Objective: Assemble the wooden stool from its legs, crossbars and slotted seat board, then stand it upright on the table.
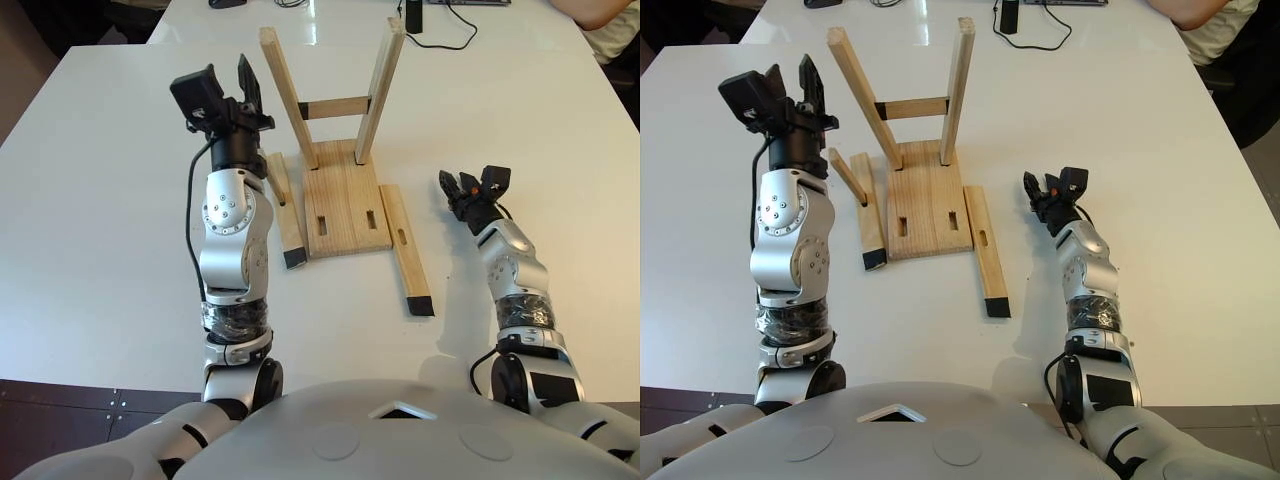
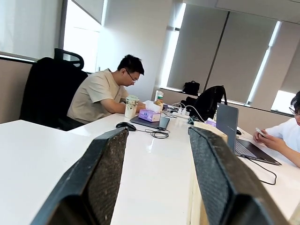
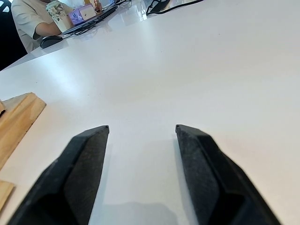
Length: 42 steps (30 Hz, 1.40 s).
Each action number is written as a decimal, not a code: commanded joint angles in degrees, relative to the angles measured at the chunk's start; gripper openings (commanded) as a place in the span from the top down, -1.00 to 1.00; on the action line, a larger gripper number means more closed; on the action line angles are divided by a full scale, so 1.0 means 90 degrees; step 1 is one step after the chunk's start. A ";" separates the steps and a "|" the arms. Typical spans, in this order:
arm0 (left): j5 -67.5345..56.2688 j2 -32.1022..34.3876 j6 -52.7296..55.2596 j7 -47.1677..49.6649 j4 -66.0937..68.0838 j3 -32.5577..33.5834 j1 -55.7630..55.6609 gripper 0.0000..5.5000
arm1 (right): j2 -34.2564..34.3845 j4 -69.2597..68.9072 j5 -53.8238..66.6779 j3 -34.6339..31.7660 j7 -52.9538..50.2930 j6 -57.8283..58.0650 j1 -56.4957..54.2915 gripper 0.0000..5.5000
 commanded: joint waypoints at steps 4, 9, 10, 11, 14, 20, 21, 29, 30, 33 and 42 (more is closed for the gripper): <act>-0.0443 -0.0214 0.0471 0.0053 0.0467 0.0270 -0.0432 0.13 | 0.0076 0.0218 -0.0101 0.0080 -0.0017 0.0157 0.0160 0.04; -0.0762 -0.0278 0.0622 -0.0113 0.0990 0.0481 -0.0555 0.13 | 0.0108 0.0252 -0.0116 0.0094 -0.0018 0.0117 0.0191 0.04; -0.0852 -0.0349 0.0758 0.0022 0.1184 0.0634 -0.0528 0.13 | 0.0115 0.0257 -0.0132 0.0110 -0.0018 0.0105 0.0212 0.04; -0.0932 -0.0420 0.0888 0.0151 0.1278 0.0772 -0.0472 0.13 | 0.0117 0.0288 -0.0148 0.0130 -0.0004 0.0099 0.0199 0.04; -0.1111 -0.0551 0.1252 0.0290 0.1331 0.0912 -0.0325 0.13 | 0.0122 0.0314 -0.0153 0.0115 -0.0020 0.0100 0.0204 0.04; -0.1044 -0.0424 0.1031 0.0171 0.1464 0.0811 -0.0468 0.13 | 0.0147 0.0317 -0.0159 0.0093 -0.0053 0.0110 0.0146 0.04; -0.0766 -0.0312 0.0778 0.0248 0.1357 0.0723 -0.0488 0.13 | 0.0148 0.0325 -0.0158 0.0088 -0.0055 0.0105 0.0140 0.04; 0.0317 0.0541 0.1221 0.0537 -0.0829 0.1164 0.0563 0.13 | 0.0192 0.0132 -0.0127 0.0004 -0.0093 0.0075 0.0546 0.04; 0.0119 0.0511 0.1525 0.0363 -0.1038 0.1177 0.0978 0.13 | 0.0202 0.0135 -0.0129 0.0000 -0.0101 0.0072 0.0580 0.04; -0.0643 0.0417 0.2578 -0.0383 -0.1482 0.0828 0.2335 0.08 | 0.0253 0.0041 -0.0148 0.0021 -0.0126 0.0055 0.0758 0.04; -0.1286 0.0526 0.3658 -0.1156 -0.1931 -0.0008 0.2865 -0.17 | 0.0129 0.0033 -0.0201 0.0052 -0.0090 0.0097 0.0818 0.04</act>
